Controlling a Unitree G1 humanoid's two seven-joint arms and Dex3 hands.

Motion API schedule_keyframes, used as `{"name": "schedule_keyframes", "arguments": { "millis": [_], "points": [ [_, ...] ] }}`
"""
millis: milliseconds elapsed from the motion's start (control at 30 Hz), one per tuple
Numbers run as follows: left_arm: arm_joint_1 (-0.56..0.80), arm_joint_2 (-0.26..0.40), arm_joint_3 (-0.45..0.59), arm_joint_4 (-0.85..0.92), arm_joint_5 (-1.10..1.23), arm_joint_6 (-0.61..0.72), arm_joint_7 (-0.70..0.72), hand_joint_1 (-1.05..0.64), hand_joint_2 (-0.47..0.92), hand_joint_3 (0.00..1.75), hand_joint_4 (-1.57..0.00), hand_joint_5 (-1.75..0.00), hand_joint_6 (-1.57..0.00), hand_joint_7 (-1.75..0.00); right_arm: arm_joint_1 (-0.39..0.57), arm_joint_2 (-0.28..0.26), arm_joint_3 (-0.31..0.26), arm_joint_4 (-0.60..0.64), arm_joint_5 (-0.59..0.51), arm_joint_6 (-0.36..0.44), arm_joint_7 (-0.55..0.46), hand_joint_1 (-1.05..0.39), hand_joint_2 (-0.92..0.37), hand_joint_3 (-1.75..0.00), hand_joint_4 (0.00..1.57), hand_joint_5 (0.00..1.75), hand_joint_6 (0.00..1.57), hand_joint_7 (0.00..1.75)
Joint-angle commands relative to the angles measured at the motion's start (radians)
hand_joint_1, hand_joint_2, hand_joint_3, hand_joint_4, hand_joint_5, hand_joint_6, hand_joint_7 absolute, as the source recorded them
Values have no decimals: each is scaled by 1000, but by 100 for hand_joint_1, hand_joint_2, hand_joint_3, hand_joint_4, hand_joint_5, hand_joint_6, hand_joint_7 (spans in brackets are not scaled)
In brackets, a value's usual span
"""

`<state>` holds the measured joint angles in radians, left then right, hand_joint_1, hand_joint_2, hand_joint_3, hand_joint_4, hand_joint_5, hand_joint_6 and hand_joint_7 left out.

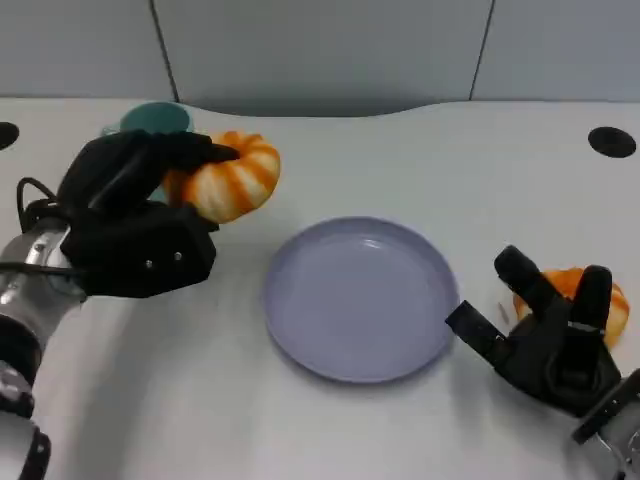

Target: Grasp the bread from the table and place it into the plate.

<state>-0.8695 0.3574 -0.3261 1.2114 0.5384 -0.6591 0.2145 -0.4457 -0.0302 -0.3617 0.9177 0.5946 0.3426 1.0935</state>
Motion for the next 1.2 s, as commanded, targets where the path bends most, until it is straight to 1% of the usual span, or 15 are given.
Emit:
{"name": "schedule_keyframes", "arguments": {
  "millis": [33, 367, 500, 600, 633, 767, 933, 967, 1000, 1033, 1067, 1100, 1133, 1167, 1200],
  "points": [
    [18, -4, 32, -9, -39, -54, 27, -13, 85, 0, -102, -54, -115, -9, -25, -17, 1, 26, -6, -19, 19, -66, -92, -15, 70, 133, 95, 46],
    [61, -60, -14, -18, -6, -124, 26, -10, 83, 0, -102, -55, -116, -7, -22, -4, 7, 7, -18, -44, 5, -69, -92, -14, 72, 131, 95, 47],
    [86, -93, -92, -7, 68, -149, 47, -13, 83, 0, -103, -58, -116, -7, -12, 2, 14, -19, -17, -36, -9, -70, -92, -13, 72, 131, 95, 48],
    [102, -107, -125, -4, 99, -162, 65, -13, 83, 0, -93, -87, -116, -6, 3, 12, 18, -45, -15, -47, -18, -71, -92, -13, 72, 132, 94, 49],
    [103, -109, -127, -1, 99, -167, 69, -13, 84, 0, -90, -92, -117, -5, 4, 12, 20, -47, -15, -49, -16, -71, -92, -13, 72, 132, 94, 50],
    [104, -113, -123, 6, 91, -177, 62, -14, 84, 0, -89, -98, -118, -6, 0, 10, 20, -37, -9, -44, 0, -70, -92, -14, 71, 130, 92, 50],
    [100, -114, -121, 8, 83, -172, 25, -14, 85, 1, -87, -96, -116, -5, -5, 10, 18, -30, -9, -48, 4, -70, -92, -13, 72, 130, 92, 50],
    [99, -115, -120, 10, 77, -165, 4, -21, 85, 0, -66, -73, -95, -2, -6, 10, 17, -27, -8, -48, 7, -70, -92, -13, 72, 130, 92, 49],
    [99, -116, -118, 10, 73, -160, -12, -23, 85, 0, -61, -58, -87, -1, -7, 9, 17, -25, -8, -47, 8, -70, -92, -13, 72, 130, 92, 49],
    [99, -116, -116, 9, 70, -158, -21, -24, 85, 0, -60, -51, -83, -1, -7, 9, 16, -24, -7, -47, 9, -70, -92, -13, 72, 130, 92, 49],
    [98, -116, -112, 7, 62, -142, -58, -32, 86, 1, -49, -41, -72, 0, -6, 10, 15, -27, -6, -46, 5, -70, -92, -13, 73, 130, 92, 49],
    [97, -116, -108, 4, 55, -127, -88, -48, 89, 3, -30, -30, -52, 0, -6, 9, 16, -28, -8, -50, 4, -70, -92, -13, 73, 130, 92, 49],
    [97, -114, -107, -1, 51, -114, -106, -61, 91, 11, -15, -22, -36, 0, -5, 10, 16, -31, -10, -53, 0, -70, -92, -13, 72, 130, 92, 49],
    [98, -111, -108, -8, 52, -104, -113, -74, 91, 24, -6, -9, -21, -1, -4, 10, 17, -32, -11, -55, -3, -70, -92, -14, 72, 129, 92, 50],
    [98, -108, -111, -15, 56, -96, -113, -79, 92, 31, -3, -5, -13, -1, -5, 9, 18, -31, -12, -53, -3, -71, -92, -14, 72, 129, 92, 50]
  ]
}}
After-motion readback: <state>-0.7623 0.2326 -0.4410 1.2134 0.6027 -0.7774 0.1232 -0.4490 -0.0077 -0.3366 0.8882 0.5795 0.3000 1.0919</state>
